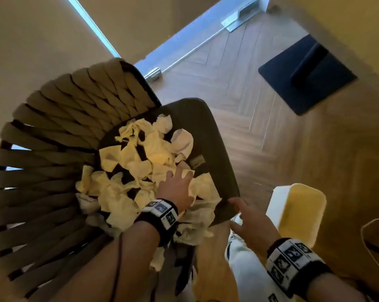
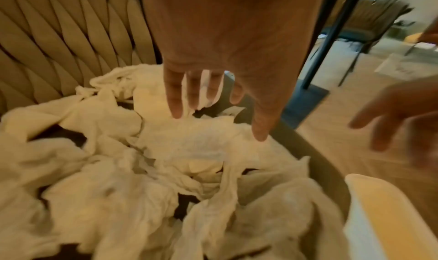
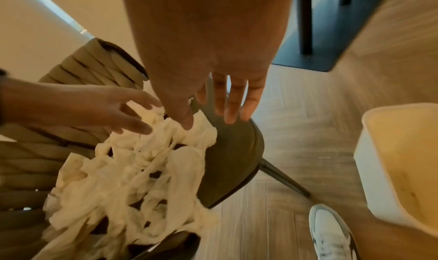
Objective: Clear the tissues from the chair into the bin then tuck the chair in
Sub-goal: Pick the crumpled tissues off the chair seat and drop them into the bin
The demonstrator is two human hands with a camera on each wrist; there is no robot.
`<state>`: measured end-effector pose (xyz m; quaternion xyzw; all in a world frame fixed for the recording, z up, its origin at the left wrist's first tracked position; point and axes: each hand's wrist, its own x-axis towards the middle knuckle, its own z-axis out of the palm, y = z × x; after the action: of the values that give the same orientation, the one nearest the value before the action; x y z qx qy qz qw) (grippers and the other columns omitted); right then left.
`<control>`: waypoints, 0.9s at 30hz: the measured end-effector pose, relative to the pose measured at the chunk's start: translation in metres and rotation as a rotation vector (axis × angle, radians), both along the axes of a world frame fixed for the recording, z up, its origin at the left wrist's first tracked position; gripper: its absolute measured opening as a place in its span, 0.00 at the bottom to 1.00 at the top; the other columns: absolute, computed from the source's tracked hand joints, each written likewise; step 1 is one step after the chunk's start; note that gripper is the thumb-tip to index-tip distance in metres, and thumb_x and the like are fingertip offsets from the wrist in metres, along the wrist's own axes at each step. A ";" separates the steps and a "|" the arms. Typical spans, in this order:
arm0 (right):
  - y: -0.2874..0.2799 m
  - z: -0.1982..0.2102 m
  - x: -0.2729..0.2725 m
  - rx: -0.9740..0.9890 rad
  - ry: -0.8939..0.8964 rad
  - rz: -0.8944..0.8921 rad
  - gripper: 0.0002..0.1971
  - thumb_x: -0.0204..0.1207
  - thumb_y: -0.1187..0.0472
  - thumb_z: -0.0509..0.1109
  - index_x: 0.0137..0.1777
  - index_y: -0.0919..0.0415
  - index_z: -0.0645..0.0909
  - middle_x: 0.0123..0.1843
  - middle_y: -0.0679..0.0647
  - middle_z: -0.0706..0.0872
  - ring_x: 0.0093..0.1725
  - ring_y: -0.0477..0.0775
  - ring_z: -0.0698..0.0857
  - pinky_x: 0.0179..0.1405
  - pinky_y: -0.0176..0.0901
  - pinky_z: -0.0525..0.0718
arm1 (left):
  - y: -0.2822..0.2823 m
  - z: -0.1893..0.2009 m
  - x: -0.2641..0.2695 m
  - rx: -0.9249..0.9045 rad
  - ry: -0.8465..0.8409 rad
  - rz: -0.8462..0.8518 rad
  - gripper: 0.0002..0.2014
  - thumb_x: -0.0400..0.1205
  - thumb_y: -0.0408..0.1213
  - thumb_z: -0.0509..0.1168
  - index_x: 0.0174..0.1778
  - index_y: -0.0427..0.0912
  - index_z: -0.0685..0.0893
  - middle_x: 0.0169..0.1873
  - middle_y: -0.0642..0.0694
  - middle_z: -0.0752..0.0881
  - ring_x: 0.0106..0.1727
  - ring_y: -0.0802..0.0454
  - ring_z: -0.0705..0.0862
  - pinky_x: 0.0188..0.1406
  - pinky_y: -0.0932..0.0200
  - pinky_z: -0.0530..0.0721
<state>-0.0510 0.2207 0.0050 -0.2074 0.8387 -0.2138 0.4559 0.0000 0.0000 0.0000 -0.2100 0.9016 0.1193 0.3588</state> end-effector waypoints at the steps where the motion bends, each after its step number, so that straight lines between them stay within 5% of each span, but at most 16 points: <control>1: 0.000 -0.008 -0.008 -0.012 0.035 0.038 0.30 0.73 0.54 0.72 0.75 0.45 0.67 0.68 0.48 0.78 0.60 0.48 0.81 0.56 0.38 0.82 | -0.002 -0.012 -0.007 -0.004 -0.020 0.062 0.38 0.73 0.51 0.70 0.77 0.55 0.59 0.79 0.44 0.58 0.73 0.36 0.65 0.60 0.39 0.80; 4: -0.009 -0.024 -0.035 -0.068 0.113 0.061 0.34 0.72 0.51 0.73 0.76 0.42 0.62 0.70 0.48 0.77 0.61 0.49 0.81 0.59 0.42 0.83 | -0.008 -0.047 -0.012 -0.012 -0.029 0.217 0.36 0.73 0.44 0.71 0.75 0.53 0.62 0.76 0.41 0.61 0.71 0.33 0.67 0.61 0.38 0.79; 9: -0.097 -0.024 -0.066 -0.223 0.398 0.265 0.39 0.69 0.47 0.74 0.79 0.48 0.61 0.73 0.52 0.70 0.67 0.55 0.73 0.61 0.46 0.80 | -0.019 -0.071 0.014 -0.086 0.084 0.225 0.25 0.77 0.32 0.65 0.69 0.47 0.68 0.74 0.39 0.64 0.65 0.33 0.71 0.49 0.44 0.80; 14: -0.213 -0.046 -0.077 -0.156 0.501 0.407 0.47 0.64 0.48 0.78 0.80 0.47 0.55 0.81 0.57 0.59 0.77 0.65 0.65 0.67 0.65 0.77 | -0.043 -0.051 0.043 0.002 0.206 0.298 0.25 0.75 0.31 0.68 0.69 0.42 0.70 0.69 0.39 0.70 0.64 0.35 0.74 0.56 0.43 0.80; 18: -0.245 -0.068 -0.072 0.052 0.488 0.472 0.39 0.67 0.57 0.77 0.76 0.50 0.63 0.75 0.59 0.65 0.70 0.67 0.71 0.62 0.63 0.80 | -0.060 -0.012 0.069 0.053 0.365 0.379 0.23 0.72 0.31 0.70 0.64 0.44 0.76 0.61 0.43 0.78 0.58 0.42 0.80 0.51 0.48 0.82; 22: -0.230 -0.065 -0.069 -0.024 0.438 0.307 0.35 0.67 0.56 0.77 0.74 0.51 0.67 0.72 0.59 0.69 0.67 0.65 0.73 0.61 0.56 0.80 | -0.071 0.026 0.081 0.087 0.535 0.511 0.22 0.71 0.29 0.72 0.61 0.44 0.78 0.60 0.46 0.80 0.55 0.46 0.81 0.49 0.56 0.77; 27: -0.158 -0.031 -0.065 -0.233 0.427 -0.123 0.30 0.68 0.51 0.77 0.69 0.50 0.71 0.66 0.56 0.74 0.62 0.56 0.79 0.61 0.46 0.81 | -0.057 0.073 0.064 0.203 0.707 0.482 0.22 0.72 0.31 0.72 0.62 0.46 0.79 0.54 0.54 0.80 0.51 0.60 0.77 0.47 0.66 0.75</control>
<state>-0.1159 0.0631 -0.0257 -0.2477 0.8966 -0.2879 0.2276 0.0642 -0.0572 0.0734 -0.3245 0.8779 0.3521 0.0091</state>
